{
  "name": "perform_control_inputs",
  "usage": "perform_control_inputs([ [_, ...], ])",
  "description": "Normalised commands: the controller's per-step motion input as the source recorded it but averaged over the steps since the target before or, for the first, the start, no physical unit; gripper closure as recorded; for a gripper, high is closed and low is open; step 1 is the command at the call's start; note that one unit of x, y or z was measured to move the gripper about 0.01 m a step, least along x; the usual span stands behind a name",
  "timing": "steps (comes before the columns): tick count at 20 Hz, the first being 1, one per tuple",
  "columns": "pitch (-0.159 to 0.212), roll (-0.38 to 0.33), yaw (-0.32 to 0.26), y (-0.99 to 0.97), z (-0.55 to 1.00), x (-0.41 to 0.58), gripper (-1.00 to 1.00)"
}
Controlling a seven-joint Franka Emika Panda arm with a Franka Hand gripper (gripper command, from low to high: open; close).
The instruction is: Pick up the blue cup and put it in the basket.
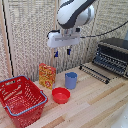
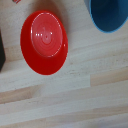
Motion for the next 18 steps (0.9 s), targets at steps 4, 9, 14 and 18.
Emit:
perform_control_inputs([
  [4, -0.071, 0.095, -0.066, -0.87, -0.14, -0.092, -1.00],
  [9, -0.036, 0.096, -0.067, -0.88, -0.18, -0.147, -1.00],
  [14, 0.020, 0.027, -0.048, -0.52, -0.37, -0.172, -1.00],
  [18, 0.083, 0.000, -0.034, -0.35, -0.54, -0.139, -1.00],
])
